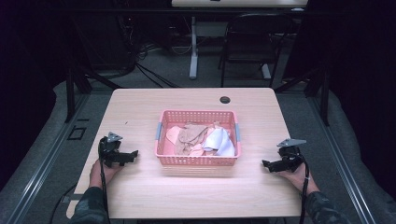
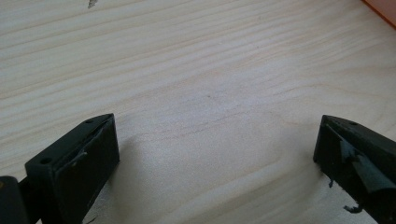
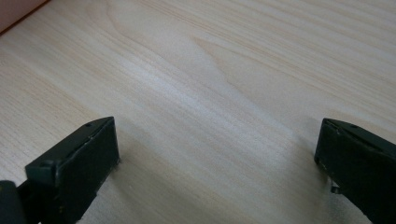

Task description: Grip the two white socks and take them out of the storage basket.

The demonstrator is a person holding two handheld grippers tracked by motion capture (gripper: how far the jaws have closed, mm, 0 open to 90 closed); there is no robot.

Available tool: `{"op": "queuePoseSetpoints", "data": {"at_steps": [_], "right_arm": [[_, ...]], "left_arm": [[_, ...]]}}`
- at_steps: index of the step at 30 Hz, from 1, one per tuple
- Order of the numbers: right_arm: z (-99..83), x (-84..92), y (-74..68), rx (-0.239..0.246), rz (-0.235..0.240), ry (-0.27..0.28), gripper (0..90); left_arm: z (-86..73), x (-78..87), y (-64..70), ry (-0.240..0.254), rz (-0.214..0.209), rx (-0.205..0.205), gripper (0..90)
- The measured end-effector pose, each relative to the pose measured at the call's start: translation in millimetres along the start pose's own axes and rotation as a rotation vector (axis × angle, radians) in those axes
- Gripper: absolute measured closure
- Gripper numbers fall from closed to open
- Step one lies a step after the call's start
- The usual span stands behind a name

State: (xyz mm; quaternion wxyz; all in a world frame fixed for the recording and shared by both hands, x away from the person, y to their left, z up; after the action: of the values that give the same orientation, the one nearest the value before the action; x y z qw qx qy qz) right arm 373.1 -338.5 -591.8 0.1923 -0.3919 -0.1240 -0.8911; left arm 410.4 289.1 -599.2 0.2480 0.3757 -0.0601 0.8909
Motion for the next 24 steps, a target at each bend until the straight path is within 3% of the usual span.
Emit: {"op": "queuePoseSetpoints", "data": {"at_steps": [16,24], "right_arm": [[2.1,-0.8,0.7,0.020,0.006,-0.004,0.0],[15.1,-0.1,-0.5,0.036,-0.001,-0.132,1.3]], "left_arm": [[0.2,-0.1,-0.1,-0.001,-0.002,-0.003,0.1],[0.2,-0.1,-0.1,0.000,-0.002,-0.003,0.1]]}}
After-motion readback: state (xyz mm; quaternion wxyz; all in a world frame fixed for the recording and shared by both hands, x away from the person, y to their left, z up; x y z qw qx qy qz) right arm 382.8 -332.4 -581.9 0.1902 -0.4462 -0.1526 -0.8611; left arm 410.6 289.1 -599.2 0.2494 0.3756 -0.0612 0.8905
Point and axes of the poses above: each handheld gripper's, and its own axes: x roughly backward along the jaws, z roughly out of its top, y roughly to its right, the point moved 1 cm from there along -x, roughly forward along the jaws, and after that the axes turned 6 degrees about -z, right-handed, at the moved point
